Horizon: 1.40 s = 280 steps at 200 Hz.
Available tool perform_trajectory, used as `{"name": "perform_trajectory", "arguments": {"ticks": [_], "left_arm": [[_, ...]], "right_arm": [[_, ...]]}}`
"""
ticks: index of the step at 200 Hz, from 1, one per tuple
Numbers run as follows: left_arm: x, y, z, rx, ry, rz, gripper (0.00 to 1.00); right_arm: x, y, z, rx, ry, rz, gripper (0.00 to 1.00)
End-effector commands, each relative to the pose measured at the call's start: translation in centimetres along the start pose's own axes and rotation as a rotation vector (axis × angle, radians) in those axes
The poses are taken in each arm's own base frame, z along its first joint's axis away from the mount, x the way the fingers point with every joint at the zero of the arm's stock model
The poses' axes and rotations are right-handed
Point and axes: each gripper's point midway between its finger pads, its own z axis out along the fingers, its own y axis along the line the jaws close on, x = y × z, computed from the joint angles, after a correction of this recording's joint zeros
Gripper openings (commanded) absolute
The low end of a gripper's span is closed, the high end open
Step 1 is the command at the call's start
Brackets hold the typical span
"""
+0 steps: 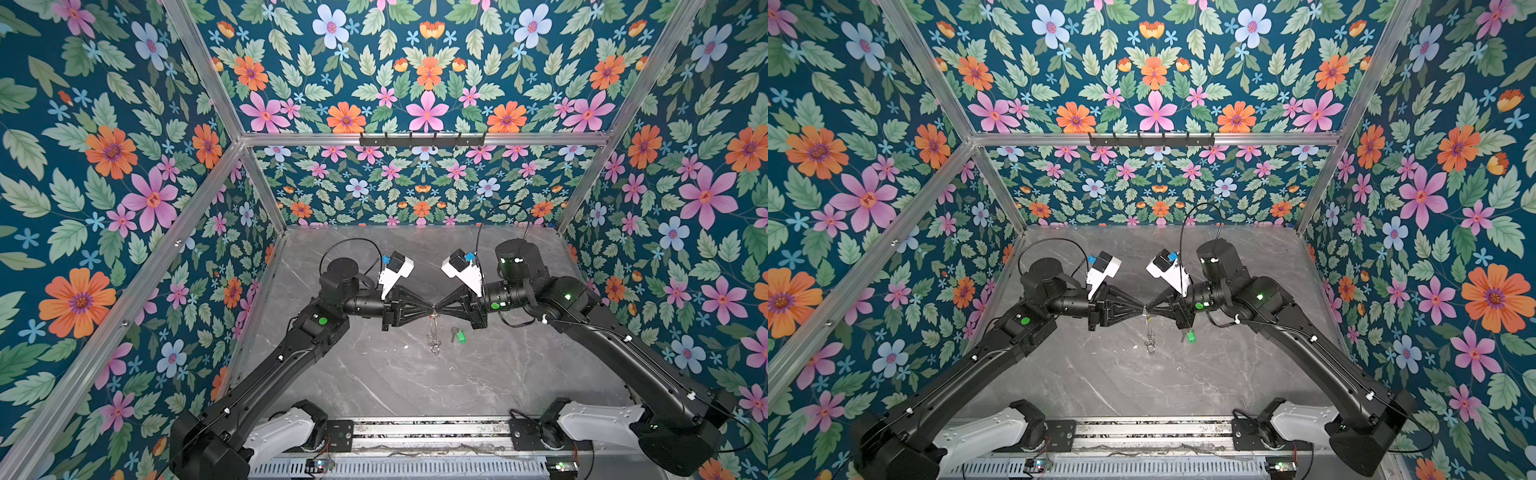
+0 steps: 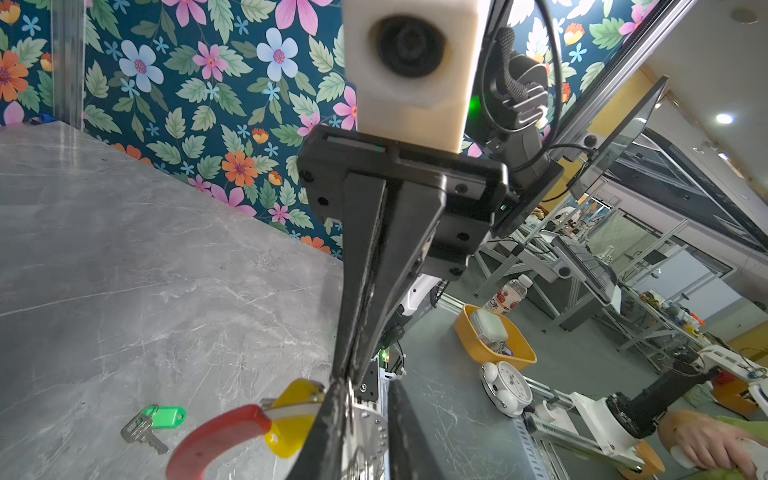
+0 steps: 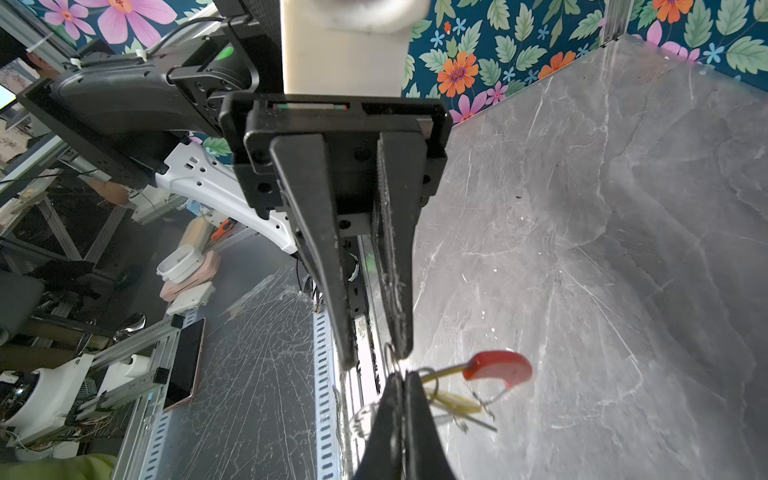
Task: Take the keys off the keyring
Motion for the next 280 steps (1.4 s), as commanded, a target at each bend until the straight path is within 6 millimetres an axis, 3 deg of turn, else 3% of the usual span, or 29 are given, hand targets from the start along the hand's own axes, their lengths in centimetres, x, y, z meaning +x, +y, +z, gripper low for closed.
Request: {"name": "perform_trajectory", "arguments": {"ticks": [1, 59, 82, 100, 116, 148, 207, 226, 243, 280], "left_arm": [[0.1, -0.6, 0.2, 0.031, 0.015, 0.024, 0.19], [0.2, -0.4, 0.3, 0.021, 0.018, 0.028, 0.0], [0.0, -0.3, 0.1, -0.003, 0.002, 0.055, 0.0], [-0.6, -0.9, -0.3, -0.009, -0.049, 0.111, 0.0], [-1.2, -1.3, -0.6, -0.021, -0.077, 0.141, 0.0], [-1.6, -2.0, -1.0, -0.004, -0.121, 0.175, 0.0], [-1.5, -3.5, -1.0, 0.085, -0.115, 0.188, 0.0], [-1.5, -3.4, -1.0, 0.077, -0.121, 0.184, 0.0], [-1.6, -3.3, -1.0, 0.07, -0.125, 0.182, 0.0], [-1.8, -3.2, -1.1, 0.061, -0.141, 0.182, 0.0]], "right_arm": [[-0.5, 0.1, 0.1, 0.002, -0.015, -0.017, 0.0], [-1.3, 0.2, -0.1, 0.012, -0.045, -0.034, 0.0], [-2.0, 0.7, -0.3, 0.012, -0.084, -0.056, 0.0], [-2.8, 1.0, -1.2, 0.034, -0.166, -0.089, 0.29], [-3.0, 0.9, -2.0, 0.076, -0.255, -0.129, 0.38], [-2.5, 0.4, -3.4, 0.149, -0.395, -0.17, 0.46], [0.2, 1.5, -0.7, -0.022, -0.277, -0.148, 0.52], [0.4, 1.8, -0.3, -0.06, -0.263, -0.142, 0.53], [0.4, 2.2, -0.2, -0.091, -0.261, -0.142, 0.61], [0.3, 2.5, 0.1, -0.106, -0.256, -0.139, 0.61]]}}
